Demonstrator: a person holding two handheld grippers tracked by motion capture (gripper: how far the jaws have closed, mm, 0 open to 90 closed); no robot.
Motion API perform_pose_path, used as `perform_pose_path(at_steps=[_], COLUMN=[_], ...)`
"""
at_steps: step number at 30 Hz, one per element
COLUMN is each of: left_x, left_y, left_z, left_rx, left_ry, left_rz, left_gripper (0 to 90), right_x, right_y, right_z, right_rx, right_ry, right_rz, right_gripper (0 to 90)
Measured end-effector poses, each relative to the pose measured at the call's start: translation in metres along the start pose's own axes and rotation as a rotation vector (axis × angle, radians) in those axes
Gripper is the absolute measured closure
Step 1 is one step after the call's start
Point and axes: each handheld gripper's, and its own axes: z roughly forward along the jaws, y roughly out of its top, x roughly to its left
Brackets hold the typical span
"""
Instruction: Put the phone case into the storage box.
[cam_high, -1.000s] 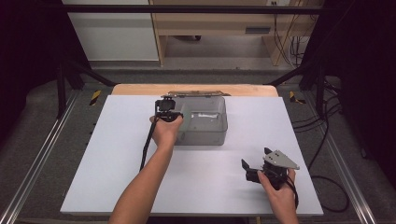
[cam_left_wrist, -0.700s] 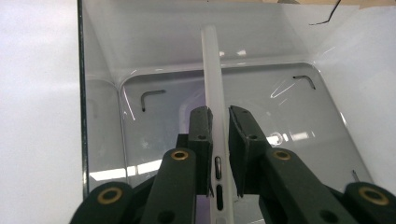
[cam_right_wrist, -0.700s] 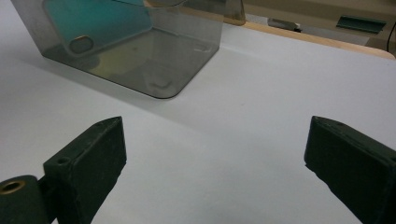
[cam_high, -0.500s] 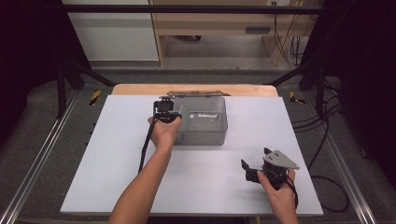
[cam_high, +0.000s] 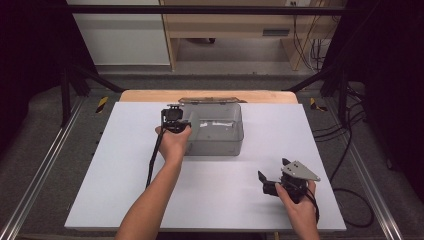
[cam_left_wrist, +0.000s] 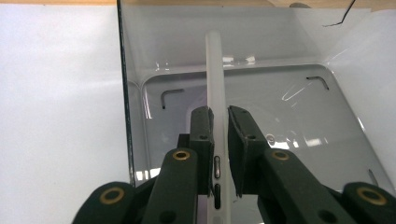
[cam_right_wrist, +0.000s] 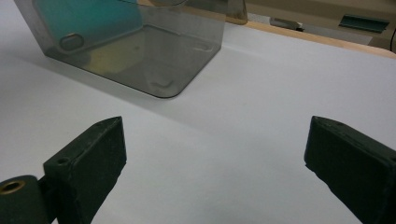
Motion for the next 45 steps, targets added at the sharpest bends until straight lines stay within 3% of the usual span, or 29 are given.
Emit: perform_pose_path(at_steps=[24, 45], left_x=[-0.0039, -0.0047], left_y=[-0.0009, -0.0013], left_z=[-0.001, -0.004], left_rx=[-0.009, -0.015], left_ry=[0.043, 0.037], left_rz=[0.061, 0.077], left_gripper=[80.2, 77.4], right_x=[0.0, 0.001], right_y=[-0.0008, -0.0011], right_z=[0.0014, 0.0024], right_rx=[0.011, 0.02], right_ry=[0.012, 0.02], right_rz=[0.002, 0.001], right_gripper=[5.9, 5.8])
